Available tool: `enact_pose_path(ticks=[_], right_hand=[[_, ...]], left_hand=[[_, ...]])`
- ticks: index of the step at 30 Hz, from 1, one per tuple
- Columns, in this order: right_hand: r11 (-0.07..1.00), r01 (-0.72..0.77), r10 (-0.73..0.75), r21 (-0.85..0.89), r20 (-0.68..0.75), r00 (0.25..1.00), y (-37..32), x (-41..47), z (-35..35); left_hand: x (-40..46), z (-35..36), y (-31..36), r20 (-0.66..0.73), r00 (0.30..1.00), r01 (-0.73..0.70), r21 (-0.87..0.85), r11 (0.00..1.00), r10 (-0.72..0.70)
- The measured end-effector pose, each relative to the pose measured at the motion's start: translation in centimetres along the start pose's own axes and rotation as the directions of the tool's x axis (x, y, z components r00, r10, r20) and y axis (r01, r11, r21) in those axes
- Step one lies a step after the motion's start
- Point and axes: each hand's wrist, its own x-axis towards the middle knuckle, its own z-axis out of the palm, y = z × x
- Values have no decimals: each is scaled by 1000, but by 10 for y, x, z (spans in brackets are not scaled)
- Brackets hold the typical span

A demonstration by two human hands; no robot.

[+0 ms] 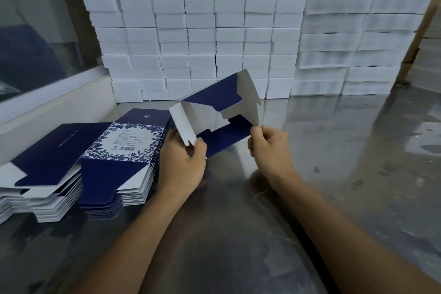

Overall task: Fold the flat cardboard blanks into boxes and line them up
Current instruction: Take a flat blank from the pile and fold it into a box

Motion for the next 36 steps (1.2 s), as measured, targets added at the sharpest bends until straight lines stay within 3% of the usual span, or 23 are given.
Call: enact_pose_path(ticks=[2, 7, 11, 16, 19, 22, 27, 36], right_hand=[[1000, 7, -7, -27, 3, 1000, 0, -1, -1], [953, 108, -125, -283, -42, 991, 0, -5, -5], [968, 210, -226, -134, -110, 968, -8, -6, -5], [949, 314, -315, -37, -28, 949, -14, -9, -1], [936, 348, -350, 56, 30, 936, -18, -11, -3], [928, 342, -355, 146, 71, 932, -22, -15, -2], [951, 307, -310, 46, 119, 943, -16, -13, 3], [918, 374, -383, -131, -46, 923, -16, -10, 4]], left_hand=[[-1, -2, 2, -19, 999, -43, 33, 999, 44], [-4, -7, 6, 0, 996, -86, 0, 996, 86], [-3, -9, 5, 33, 992, -127, 67, 990, 125], [-2, -9, 4, 25, 962, -274, 100, 956, 273], [0, -10, 4, -1, 927, -364, 234, 902, 375], [1, -11, 7, -55, 936, -327, 236, 915, 349], [4, -15, 14, -163, 928, -309, 170, 936, 336], [4, -13, 15, -190, 900, -362, 180, 915, 394]])
